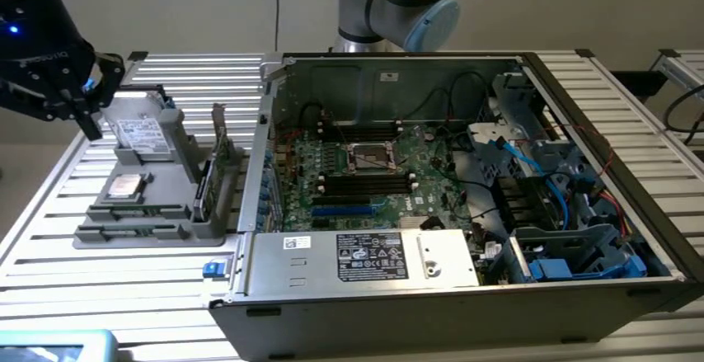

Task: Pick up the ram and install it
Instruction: 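Pick up the ram and move it above insertion slot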

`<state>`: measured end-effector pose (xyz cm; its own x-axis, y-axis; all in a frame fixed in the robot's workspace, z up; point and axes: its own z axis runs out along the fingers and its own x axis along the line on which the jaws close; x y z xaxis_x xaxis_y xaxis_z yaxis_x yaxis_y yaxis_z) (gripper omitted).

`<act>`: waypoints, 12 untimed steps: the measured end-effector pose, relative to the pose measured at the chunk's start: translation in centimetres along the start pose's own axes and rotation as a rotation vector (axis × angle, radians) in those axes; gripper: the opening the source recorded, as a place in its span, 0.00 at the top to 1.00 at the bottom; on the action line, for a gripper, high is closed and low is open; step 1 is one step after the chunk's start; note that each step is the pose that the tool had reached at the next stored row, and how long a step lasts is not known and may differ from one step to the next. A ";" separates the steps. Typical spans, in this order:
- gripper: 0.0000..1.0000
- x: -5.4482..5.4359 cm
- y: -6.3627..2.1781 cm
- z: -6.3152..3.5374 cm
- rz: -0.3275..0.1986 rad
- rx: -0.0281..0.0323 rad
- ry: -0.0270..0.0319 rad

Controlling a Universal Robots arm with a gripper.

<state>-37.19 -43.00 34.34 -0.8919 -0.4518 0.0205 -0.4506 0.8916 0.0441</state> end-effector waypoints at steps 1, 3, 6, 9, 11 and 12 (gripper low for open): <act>0.89 0.0 0.00 0.01 -0.019 0.0005 0.0006; 0.89 0.0 0.00 0.04 -0.055 0.0017 0.0011; 0.89 0.0 0.00 0.06 -0.109 0.0045 0.0003; 0.89 0.0 0.00 0.07 -0.163 0.0060 0.0017; 0.89 0.0 0.00 0.07 -0.200 0.0067 0.0031; 0.89 0.0 0.00 0.07 -0.218 0.0071 0.0038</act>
<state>-37.19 -42.99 34.27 -0.7734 -0.6337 0.0151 -0.6327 0.7733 0.0409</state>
